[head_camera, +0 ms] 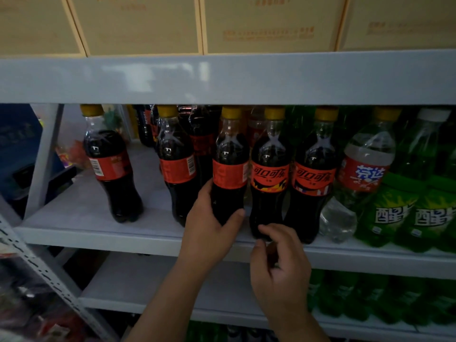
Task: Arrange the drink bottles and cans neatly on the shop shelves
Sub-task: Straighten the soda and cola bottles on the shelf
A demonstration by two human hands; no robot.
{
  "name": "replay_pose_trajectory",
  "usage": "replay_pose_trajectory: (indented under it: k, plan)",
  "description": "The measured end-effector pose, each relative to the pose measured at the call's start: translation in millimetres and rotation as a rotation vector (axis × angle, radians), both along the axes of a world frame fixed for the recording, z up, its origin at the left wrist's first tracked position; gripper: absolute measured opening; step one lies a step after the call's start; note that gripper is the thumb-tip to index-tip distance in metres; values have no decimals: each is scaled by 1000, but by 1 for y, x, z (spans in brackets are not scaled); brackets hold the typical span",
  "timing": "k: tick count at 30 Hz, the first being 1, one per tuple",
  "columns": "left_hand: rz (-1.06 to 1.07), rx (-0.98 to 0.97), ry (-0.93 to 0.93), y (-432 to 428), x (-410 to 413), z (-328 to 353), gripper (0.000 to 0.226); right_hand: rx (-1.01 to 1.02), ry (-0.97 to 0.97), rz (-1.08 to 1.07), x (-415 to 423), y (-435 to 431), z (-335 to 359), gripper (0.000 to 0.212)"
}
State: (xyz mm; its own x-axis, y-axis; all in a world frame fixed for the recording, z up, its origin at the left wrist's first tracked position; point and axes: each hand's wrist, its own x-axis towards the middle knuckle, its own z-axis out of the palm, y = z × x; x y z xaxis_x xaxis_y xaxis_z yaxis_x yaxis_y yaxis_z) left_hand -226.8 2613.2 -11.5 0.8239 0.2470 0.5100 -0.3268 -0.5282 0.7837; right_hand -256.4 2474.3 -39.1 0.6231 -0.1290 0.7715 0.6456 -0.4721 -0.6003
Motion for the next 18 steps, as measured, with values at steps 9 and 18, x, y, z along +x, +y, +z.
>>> replay_pose_trajectory:
  k: [9, 18]
  plan:
    - [-59, -74, 52, 7, 2, -6, 68, -10, 86, 18, -1, 1, -6, 25]
    - [78, 19, 16, -4, 4, -2, 75, -12, 81, 56, 0, 6, -6, 21]
